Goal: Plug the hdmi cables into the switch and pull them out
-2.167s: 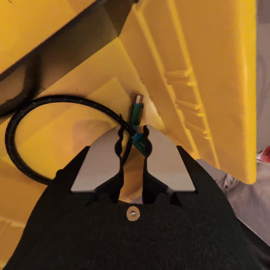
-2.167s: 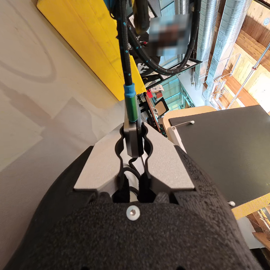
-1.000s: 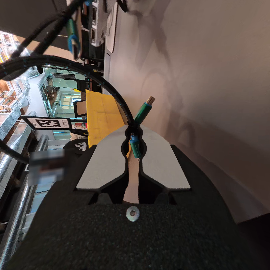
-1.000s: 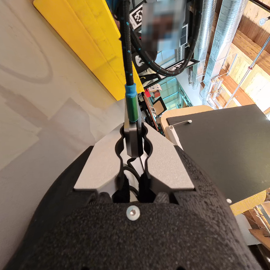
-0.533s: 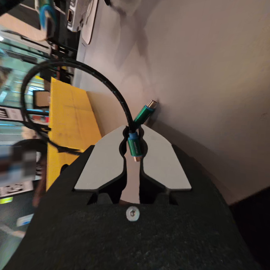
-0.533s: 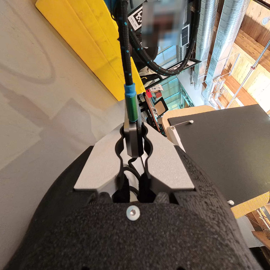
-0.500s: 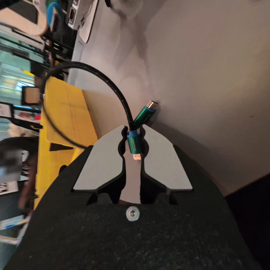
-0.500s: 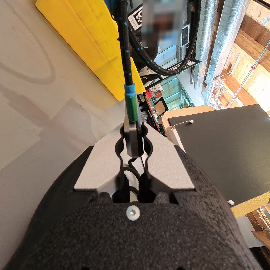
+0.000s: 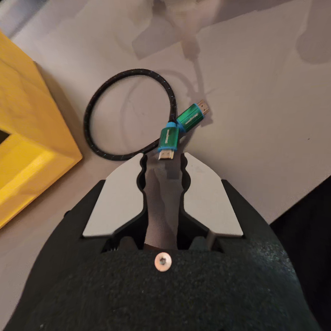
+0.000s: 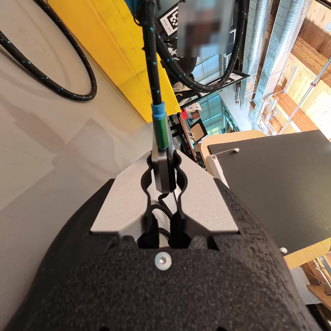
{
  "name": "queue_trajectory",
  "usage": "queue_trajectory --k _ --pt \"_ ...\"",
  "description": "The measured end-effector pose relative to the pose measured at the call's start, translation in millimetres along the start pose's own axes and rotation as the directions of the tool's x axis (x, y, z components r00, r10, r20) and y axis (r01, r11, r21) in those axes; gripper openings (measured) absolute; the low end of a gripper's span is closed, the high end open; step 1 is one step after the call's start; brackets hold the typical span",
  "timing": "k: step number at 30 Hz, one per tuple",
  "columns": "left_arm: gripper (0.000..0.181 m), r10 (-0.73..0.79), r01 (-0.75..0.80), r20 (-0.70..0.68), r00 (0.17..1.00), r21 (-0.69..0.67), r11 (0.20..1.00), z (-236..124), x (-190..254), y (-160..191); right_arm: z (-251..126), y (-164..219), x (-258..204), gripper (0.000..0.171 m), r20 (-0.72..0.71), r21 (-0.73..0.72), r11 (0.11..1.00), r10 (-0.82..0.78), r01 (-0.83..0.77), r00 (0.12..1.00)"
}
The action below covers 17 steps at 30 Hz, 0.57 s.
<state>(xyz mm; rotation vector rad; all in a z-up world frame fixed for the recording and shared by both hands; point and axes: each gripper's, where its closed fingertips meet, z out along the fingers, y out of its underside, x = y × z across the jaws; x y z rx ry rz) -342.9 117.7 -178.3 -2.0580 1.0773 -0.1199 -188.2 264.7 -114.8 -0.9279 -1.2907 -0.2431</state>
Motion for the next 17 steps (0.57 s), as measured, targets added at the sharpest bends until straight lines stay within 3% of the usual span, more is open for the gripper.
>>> queue_trajectory --k 2,5,7,10,14,17 --pt "0.023 -0.004 0.004 -0.047 0.999 0.006 1.0 10.3 8.2 -3.6 -0.8 0.4 -0.4 0.021 0.0 -0.003 1.0 -0.002 0.002 1.0" --pt "0.02 0.032 -0.031 -0.046 0.998 0.011 0.999 4.7 12.0 -14.7 -1.5 0.8 0.2 0.021 -0.002 -0.004 1.0 0.002 -0.002 1.0" --pt "0.02 0.043 -0.042 -0.049 0.998 0.017 0.999 -16.6 9.3 -28.2 -1.5 0.7 0.9 0.021 -0.003 -0.002 1.0 0.009 -0.009 1.0" --pt "0.018 0.185 -0.186 -0.041 0.982 -0.037 0.982 -71.0 -5.6 -47.3 -1.0 0.4 1.2 0.021 -0.002 0.001 1.0 0.015 -0.015 1.0" --pt "0.018 0.392 -0.418 -0.153 0.907 -0.226 0.88 -138.0 -24.7 -44.2 0.0 -0.3 0.6 0.021 0.002 0.003 1.0 0.018 -0.018 1.0" --pt "0.014 0.472 -0.526 -0.232 0.851 -0.374 0.764 -149.6 -37.5 -38.4 0.5 -0.7 -0.7 0.021 0.008 0.004 1.0 0.017 -0.017 1.0"
